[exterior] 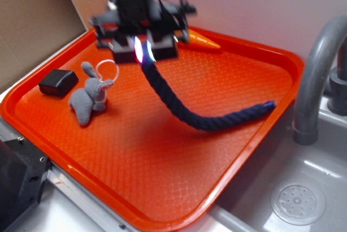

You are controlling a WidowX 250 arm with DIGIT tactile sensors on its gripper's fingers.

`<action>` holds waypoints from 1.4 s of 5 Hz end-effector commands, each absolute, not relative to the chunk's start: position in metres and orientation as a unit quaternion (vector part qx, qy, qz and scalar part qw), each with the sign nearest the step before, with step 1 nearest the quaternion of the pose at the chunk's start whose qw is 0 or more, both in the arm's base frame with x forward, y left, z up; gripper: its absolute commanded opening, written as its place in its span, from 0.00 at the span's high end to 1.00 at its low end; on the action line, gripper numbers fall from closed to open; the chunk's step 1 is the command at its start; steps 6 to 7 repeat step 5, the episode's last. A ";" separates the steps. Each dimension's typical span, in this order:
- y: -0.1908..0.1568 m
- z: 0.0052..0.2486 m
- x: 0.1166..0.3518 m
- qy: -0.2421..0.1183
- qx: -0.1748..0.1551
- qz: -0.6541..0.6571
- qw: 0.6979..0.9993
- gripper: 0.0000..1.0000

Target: Grab the blue rope.

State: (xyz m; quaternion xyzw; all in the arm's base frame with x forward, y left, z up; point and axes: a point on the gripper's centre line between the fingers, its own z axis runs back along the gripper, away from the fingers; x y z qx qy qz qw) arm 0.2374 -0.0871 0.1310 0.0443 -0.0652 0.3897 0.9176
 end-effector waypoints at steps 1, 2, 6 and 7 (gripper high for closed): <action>-0.046 0.209 0.225 -0.070 -0.015 0.371 0.926 1.00; -0.032 0.229 0.216 -0.076 -0.027 0.351 0.933 1.00; -0.009 0.245 0.206 -0.077 -0.063 0.323 0.941 1.00; -0.009 0.245 0.206 -0.077 -0.063 0.323 0.941 1.00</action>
